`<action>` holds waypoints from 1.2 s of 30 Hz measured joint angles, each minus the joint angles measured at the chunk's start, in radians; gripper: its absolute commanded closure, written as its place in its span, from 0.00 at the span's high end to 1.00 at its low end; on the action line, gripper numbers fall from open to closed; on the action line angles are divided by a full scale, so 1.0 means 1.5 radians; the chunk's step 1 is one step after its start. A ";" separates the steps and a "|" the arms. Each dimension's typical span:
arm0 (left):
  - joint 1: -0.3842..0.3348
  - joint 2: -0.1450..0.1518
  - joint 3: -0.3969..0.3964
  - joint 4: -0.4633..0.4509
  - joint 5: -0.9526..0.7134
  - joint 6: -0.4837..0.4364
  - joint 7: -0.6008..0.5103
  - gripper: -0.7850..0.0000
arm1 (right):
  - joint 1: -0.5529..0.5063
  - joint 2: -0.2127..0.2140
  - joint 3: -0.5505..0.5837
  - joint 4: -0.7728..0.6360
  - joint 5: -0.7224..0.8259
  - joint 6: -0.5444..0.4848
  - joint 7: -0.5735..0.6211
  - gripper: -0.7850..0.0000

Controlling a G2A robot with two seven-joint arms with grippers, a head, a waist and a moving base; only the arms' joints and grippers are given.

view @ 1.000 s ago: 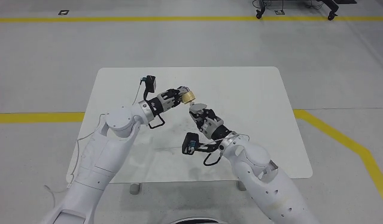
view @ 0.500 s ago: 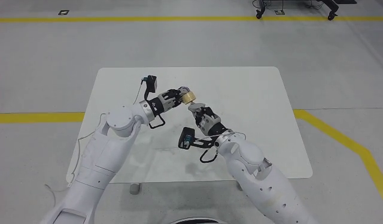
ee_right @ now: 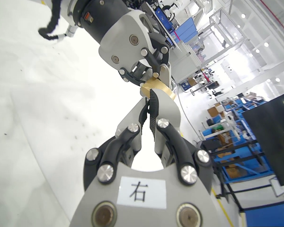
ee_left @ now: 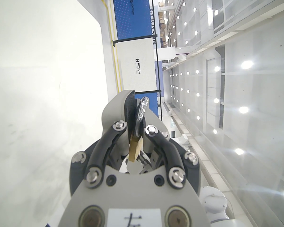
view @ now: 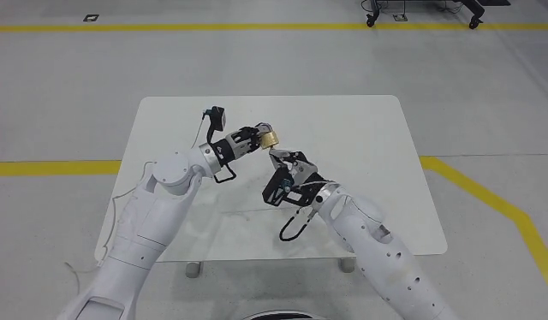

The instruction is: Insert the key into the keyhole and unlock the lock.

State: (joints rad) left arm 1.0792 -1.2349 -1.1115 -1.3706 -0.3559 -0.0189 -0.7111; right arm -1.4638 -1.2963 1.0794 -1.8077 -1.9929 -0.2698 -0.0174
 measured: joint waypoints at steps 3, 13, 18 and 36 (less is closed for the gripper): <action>0.001 0.000 -0.001 -0.001 -0.001 -0.008 0.000 0.00 | 0.001 0.000 0.012 0.005 0.047 -0.004 -0.002 0.00; 0.005 -0.001 -0.007 -0.002 -0.013 -0.028 -0.005 0.00 | -0.010 0.005 0.057 0.014 0.159 -0.037 -0.038 0.00; 0.004 0.000 -0.013 0.000 -0.015 -0.027 -0.003 0.00 | -0.017 0.009 0.072 0.012 0.177 -0.052 -0.049 0.98; -0.016 0.019 0.036 0.020 0.302 0.102 -0.033 0.00 | -0.080 0.030 0.192 -0.030 0.242 -0.097 -0.110 1.00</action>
State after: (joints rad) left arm 1.0545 -1.2066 -1.0572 -1.3403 0.0974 0.1344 -0.7613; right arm -1.5841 -1.2513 1.3668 -1.8528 -1.6294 -0.4149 -0.1829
